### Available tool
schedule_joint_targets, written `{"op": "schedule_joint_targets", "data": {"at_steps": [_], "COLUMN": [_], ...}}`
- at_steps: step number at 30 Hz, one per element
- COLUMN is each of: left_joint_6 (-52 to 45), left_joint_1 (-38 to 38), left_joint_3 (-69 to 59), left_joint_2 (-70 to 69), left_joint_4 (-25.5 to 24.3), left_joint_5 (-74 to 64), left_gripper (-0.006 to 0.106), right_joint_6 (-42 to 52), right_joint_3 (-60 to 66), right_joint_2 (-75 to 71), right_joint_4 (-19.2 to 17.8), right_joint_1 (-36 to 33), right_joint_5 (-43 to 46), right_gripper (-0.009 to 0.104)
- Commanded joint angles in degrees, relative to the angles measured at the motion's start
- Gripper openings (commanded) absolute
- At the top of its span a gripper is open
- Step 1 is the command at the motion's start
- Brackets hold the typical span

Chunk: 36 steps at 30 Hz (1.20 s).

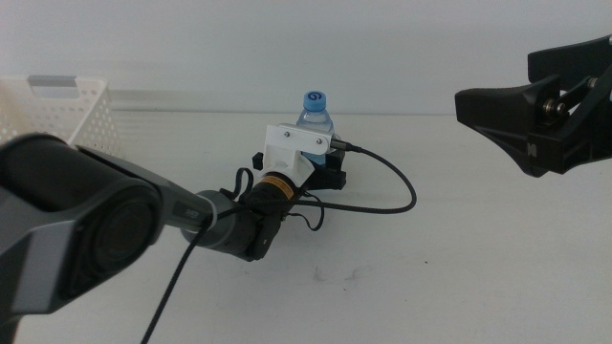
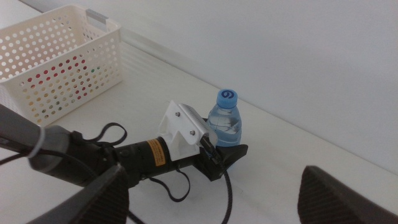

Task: Use arms to grab the bottles and put them into the dustbin to the left of the table.

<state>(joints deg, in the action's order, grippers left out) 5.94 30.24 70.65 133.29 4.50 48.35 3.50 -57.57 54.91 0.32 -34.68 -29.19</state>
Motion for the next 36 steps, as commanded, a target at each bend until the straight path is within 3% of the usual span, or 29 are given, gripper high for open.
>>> {"op": "schedule_joint_targets", "data": {"at_steps": [1, 4, 7, 9, 13, 17, 20, 27, 30, 36], "left_joint_6": [0.0, 0.0, 0.0, -2.0, -18.2, -17.9, -18.2, -18.2, -18.1, -11.5], "left_joint_1": [-0.2, -0.2, -0.2, -0.2, 0.1, 0.3, 0.1, -1.0, -2.4, -15.5], "left_joint_3": [1.9, 3.1, 3.3, 3.2, 3.2, 3.2, 3.2, 3.2, 3.2, 6.1], "left_joint_2": [1.5, 3.0, 3.4, 2.9, -2.4, -12.4, -19.6, -36.7, -43.8, -51.4], "left_joint_4": [1.8, 4.6, 7.2, 7.1, 6.3, 15.3, 14.7, 7.1, -0.4, -5.7], "left_joint_5": [0.4, 0.4, 0.2, -1.0, -15.0, -34.2, -49.1, -72.0, -79.4, -89.0], "left_gripper": [0.093, 0.088, 0.074, 0.056, 0.021, -0.002, -0.002, -0.002, -0.002, -0.002], "right_joint_6": [0.4, 0.4, 0.4, 0.4, 0.4, 0.4, 0.4, 0.4, 0.4, 0.4], "right_joint_3": [-0.2, -0.2, -0.2, -0.2, -0.2, -0.2, -0.2, -0.2, -0.2, -0.2], "right_joint_2": [-0.3, -0.3, -0.3, -0.3, -0.3, -0.3, -0.3, -0.3, -0.3, -0.3], "right_joint_4": [-0.3, -0.3, -0.3, -0.3, -0.3, -0.3, -0.3, -0.3, -0.3, -0.3], "right_joint_1": [-0.2, -0.2, -0.2, -0.2, -0.2, -0.2, -0.2, -0.2, -0.2, -0.2], "right_joint_5": [0.5, 0.5, 0.5, 0.5, 0.5, 0.5, 0.5, 0.5, 0.5, 0.5], "right_gripper": [0.086, 0.085, 0.085, 0.085, 0.085, 0.085, 0.085, 0.085, 0.085, 0.085]}}
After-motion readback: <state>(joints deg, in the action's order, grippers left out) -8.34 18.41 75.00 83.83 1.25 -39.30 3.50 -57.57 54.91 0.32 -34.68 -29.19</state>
